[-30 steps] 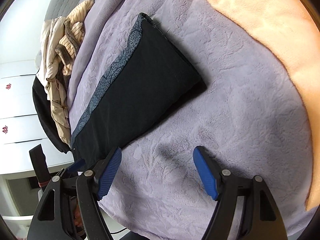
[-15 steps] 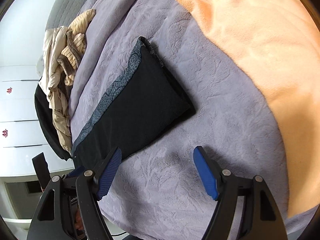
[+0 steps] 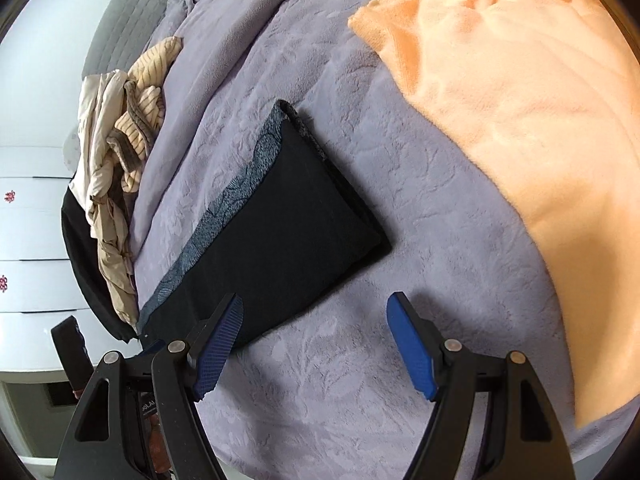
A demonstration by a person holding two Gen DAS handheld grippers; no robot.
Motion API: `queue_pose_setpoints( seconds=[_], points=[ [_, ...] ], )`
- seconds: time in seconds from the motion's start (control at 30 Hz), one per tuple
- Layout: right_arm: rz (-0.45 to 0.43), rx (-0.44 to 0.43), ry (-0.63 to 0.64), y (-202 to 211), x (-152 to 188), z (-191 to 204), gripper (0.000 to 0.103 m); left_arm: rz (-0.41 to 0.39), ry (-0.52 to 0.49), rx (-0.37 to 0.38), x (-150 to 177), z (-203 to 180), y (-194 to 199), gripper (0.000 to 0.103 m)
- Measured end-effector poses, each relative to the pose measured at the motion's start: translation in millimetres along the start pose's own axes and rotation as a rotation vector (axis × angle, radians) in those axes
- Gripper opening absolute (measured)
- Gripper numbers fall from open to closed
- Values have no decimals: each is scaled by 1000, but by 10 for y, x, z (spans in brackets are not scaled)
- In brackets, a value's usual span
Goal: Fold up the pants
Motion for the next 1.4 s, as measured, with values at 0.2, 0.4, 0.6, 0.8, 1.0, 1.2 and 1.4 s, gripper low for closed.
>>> queue_pose_setpoints(
  seconds=[0.2,0.4,0.6,0.8,1.0,1.2,1.4],
  points=[
    [-17,-67,-17,-112,-62,88,78,-26,20,-8,-156,132,-95,103],
    [15,-55,-74,-388,25,-60,78,-6,41,-37,-217,201,-421,103],
    [-2,-73,-119,-495,33,-230,78,52,49,-43,-137,233,-745,103],
    [-3,-126,-133,-579,-77,-170,78,45,31,-54,-153,251,-774,103],
    [-6,-235,-138,-566,-162,17,78,45,32,-51,-155,281,-823,103],
    [-22,-245,-163,-484,-109,-120,78,49,41,-50,-95,196,-787,103],
    [-47,-284,-232,-446,-55,-332,70,39,39,-44,-77,268,-759,103]
  ],
)
Point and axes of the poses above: each gripper's, at about its wrist camera, not at the fingertips, and y roughly against the way its jaws point, z to its left, x to its underside, the point moved 6 cm from there along -y, roughly the way its jaws point, and after that the axes turned 6 degrees about -x, right-handed, at the moved point
